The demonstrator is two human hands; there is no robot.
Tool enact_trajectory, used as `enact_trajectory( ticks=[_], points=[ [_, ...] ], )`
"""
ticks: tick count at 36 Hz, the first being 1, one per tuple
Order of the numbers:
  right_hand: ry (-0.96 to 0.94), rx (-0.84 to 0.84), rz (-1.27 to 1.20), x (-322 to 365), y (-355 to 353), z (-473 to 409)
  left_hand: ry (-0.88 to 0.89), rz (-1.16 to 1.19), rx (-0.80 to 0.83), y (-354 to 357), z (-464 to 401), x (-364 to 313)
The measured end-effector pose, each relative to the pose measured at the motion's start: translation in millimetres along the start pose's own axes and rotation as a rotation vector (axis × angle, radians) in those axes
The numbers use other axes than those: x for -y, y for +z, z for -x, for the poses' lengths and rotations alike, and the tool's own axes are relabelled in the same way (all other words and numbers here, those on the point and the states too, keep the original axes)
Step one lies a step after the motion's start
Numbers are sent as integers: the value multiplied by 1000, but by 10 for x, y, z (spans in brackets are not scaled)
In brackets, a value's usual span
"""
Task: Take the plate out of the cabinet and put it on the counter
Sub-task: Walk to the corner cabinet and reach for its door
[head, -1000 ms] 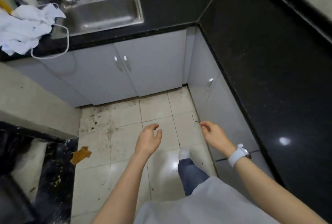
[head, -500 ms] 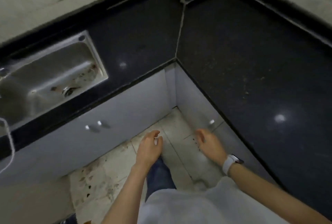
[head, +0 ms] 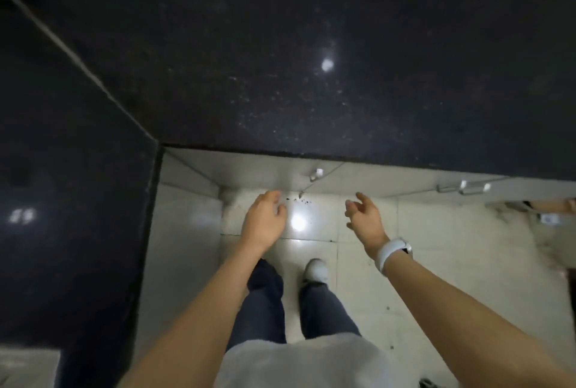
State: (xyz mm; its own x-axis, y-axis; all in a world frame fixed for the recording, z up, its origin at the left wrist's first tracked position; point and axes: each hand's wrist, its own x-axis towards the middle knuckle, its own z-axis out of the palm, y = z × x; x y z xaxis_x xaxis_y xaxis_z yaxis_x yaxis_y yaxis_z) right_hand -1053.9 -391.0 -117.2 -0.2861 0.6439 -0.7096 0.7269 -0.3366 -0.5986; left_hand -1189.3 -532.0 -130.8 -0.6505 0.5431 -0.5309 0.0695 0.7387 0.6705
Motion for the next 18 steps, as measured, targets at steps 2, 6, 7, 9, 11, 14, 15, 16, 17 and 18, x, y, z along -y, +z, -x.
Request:
enact_trajectory(
  ticks=[2,6,7,9,11,14,15,16,17,18],
  points=[
    [43,-33,-177,-36,-22,-117,8,27,59,179,-204,-29],
    [-16,-59,-333,-51,-41,-399,-31,165,198,582,-608,-124],
    [-41,-60,-345,-42,-36,-458,-57,200,226,675,-691,-151],
    [-96,-54,-368,-23,-1,-551,-67,236,260,844,-848,-172],
    [-127,-52,-408,-49,37,-595,-73,269,298,988,-954,-180],
    [-145,-52,-419,-132,37,-593,-74,330,327,1162,-992,-151],
    [-146,-58,-393,-157,17,-585,-68,340,313,1196,-985,-128],
    [-153,-67,-354,-181,-4,-575,-59,340,301,1217,-977,-101],
    [-166,-77,-310,-204,-25,-562,-52,329,291,1227,-962,-77],
    [-184,-87,-265,-222,-42,-541,-46,312,283,1230,-945,-50]
  ],
)
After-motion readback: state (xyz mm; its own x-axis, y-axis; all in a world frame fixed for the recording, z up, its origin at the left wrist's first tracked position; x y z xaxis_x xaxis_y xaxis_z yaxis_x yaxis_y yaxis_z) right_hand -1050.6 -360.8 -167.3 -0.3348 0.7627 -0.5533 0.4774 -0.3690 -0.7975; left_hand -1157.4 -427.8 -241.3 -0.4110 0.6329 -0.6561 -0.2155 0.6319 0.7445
